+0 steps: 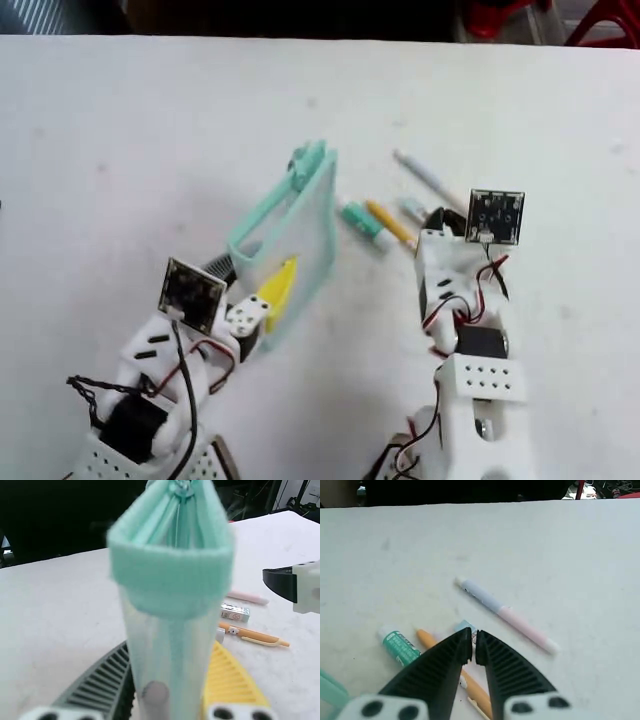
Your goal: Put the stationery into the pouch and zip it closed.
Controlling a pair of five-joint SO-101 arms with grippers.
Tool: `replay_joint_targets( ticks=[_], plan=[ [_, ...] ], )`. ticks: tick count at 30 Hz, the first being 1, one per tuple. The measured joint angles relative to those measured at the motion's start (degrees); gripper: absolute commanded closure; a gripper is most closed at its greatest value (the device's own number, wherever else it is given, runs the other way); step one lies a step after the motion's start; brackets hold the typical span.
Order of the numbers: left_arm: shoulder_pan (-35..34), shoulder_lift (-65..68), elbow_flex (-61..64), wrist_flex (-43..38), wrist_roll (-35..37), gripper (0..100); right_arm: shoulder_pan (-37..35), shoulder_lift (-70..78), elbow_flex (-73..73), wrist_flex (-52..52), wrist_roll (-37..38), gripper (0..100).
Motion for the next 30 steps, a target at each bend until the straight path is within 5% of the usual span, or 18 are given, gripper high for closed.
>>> replay_joint_targets(
  ticks=[15, 24, 30],
  plan=[
    [0.0, 0.0, 0.0, 0.0, 0.0, 82, 0.2, 0.3, -2.7, 3.5, 3.7, 98.1],
    [0.0, 0.0, 0.0, 0.0, 0.0, 82, 0.1, 21.5, -33.4, 30.9, 5.9, 98.1],
    [0.0, 0.0, 0.0, 0.0, 0.0, 82, -1.1, 49.1, -61.2, 45.0, 16.9, 95.3]
  ],
)
